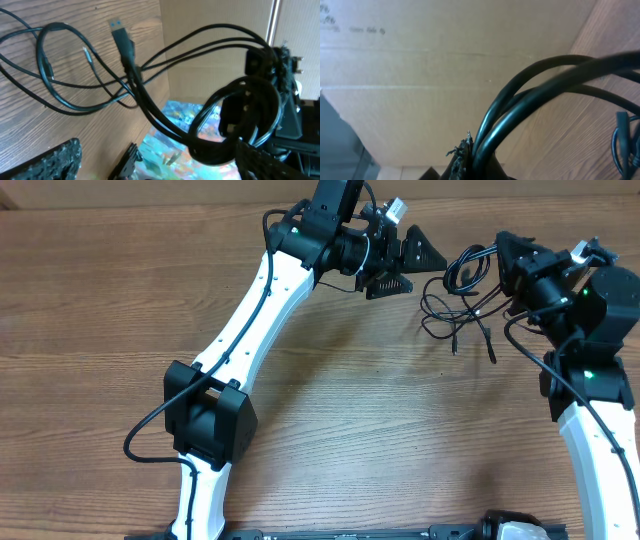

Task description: Untangle cables

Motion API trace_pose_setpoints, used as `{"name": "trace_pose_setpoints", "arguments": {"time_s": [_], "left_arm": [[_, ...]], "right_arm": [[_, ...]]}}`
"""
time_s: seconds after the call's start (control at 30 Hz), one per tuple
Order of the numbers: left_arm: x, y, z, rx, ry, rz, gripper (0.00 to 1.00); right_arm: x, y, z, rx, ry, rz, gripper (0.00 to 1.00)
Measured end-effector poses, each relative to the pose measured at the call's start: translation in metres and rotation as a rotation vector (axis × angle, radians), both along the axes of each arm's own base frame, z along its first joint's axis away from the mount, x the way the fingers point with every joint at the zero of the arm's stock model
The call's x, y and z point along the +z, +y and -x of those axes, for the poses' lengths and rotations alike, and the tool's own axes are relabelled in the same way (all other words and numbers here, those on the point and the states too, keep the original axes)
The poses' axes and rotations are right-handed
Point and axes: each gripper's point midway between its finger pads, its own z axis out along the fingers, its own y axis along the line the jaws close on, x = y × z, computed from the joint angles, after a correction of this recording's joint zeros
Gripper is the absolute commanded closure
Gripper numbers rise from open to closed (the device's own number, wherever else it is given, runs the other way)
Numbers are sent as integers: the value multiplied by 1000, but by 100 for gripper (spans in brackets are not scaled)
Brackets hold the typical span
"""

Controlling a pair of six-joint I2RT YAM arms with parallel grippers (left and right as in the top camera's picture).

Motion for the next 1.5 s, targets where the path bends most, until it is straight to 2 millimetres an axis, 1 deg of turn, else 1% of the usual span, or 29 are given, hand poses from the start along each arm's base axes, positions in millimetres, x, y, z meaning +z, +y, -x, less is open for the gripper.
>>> {"name": "trace_pose_setpoints", "arguments": {"time_s": [0.07,0.23,0.37,0.4,0.5,0.63,0.7,0.83,0.87,0.9,0.97,1.03,1.27,1.4,1.43,1.5], "left_arm": [[2,-1,-1,-2,-14,7,0],[9,-4,-3,-48,-138,46,1],[9,-4,-2,-84,-223,57,15],[9,-5,-2,-92,-240,59,17],[10,-8,1,-120,-291,68,23],[13,-17,7,-159,-364,91,25],[17,-22,11,-184,-407,110,29],[25,-34,24,-254,-490,167,41],[26,-37,27,-266,-502,175,50],[26,-38,28,-275,-513,181,54],[27,-41,32,-289,-527,188,66],[27,-41,33,-297,-538,193,72],[27,-39,32,-296,-541,196,67],[29,-38,33,-305,-536,208,62],[29,-38,34,-308,-535,211,62],[30,-38,35,-314,-532,219,67]], "right_arm": [[-2,-1,-2,-8,12,-23,96],[-2,-2,-3,-16,18,-49,96],[-1,-2,-3,-21,19,-57,96],[-2,-2,-3,-21,20,-59,96],[-1,-1,-3,-14,21,-63,96],[-1,1,-2,-3,21,-65,96],[-1,1,-2,-2,22,-66,96],[-1,2,-2,5,22,-68,96],[-1,2,-2,5,22,-69,96],[-1,2,-2,5,22,-69,96],[-1,3,-1,8,22,-70,96],[-1,3,-1,12,23,-71,96],[-1,3,-1,12,22,-71,96],[-1,3,-1,12,22,-71,96],[-1,3,-1,12,23,-71,96],[-1,3,-1,12,23,-71,96]]}}
